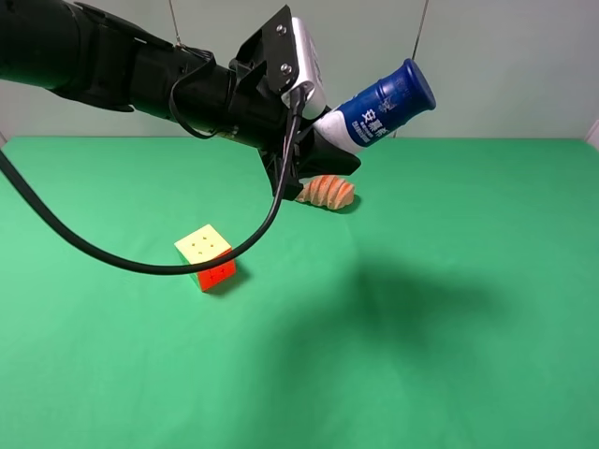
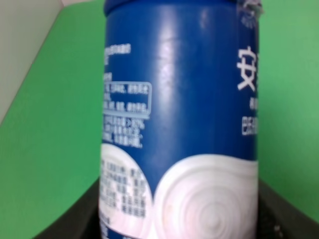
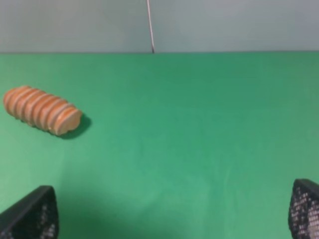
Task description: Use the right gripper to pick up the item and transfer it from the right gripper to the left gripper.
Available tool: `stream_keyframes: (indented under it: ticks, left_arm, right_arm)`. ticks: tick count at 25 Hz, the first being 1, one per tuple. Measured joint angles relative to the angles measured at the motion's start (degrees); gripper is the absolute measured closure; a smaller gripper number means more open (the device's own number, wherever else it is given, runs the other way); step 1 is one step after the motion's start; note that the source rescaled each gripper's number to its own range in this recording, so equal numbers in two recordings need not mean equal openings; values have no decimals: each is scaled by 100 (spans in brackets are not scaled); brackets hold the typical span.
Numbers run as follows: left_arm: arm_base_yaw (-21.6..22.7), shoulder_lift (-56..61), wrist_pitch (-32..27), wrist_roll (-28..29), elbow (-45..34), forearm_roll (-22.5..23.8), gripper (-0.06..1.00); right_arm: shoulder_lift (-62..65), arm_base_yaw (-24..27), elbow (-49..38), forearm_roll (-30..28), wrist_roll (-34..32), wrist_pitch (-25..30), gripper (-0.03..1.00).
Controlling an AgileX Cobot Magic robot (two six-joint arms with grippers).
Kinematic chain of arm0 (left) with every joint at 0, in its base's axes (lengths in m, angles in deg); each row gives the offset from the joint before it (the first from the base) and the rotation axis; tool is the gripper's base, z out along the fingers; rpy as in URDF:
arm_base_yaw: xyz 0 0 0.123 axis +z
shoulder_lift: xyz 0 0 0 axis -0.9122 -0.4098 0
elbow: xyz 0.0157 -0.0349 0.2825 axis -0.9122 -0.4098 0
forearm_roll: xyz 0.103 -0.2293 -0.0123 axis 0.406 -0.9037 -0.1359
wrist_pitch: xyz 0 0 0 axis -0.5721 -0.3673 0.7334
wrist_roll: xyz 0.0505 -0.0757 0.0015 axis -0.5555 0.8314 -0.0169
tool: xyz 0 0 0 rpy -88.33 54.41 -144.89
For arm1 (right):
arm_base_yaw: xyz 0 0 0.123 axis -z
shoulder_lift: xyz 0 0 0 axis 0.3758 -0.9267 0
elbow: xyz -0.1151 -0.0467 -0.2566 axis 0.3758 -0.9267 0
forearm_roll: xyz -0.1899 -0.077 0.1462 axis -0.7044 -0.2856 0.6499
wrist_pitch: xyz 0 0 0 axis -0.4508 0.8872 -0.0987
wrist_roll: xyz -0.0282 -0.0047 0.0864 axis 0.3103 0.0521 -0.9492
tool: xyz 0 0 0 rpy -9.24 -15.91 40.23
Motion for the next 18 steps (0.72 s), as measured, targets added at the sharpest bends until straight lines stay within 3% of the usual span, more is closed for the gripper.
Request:
stream_keyframes:
  ticks: [8, 18]
  left_arm:
    - [0, 0, 5, 0, 0, -4, 89]
    - [0, 0, 11, 0, 0, -4, 89]
  right_arm:
    - [1361, 0, -165, 380, 2, 991, -3]
    - [2205, 0, -839, 552, 17, 1129, -3]
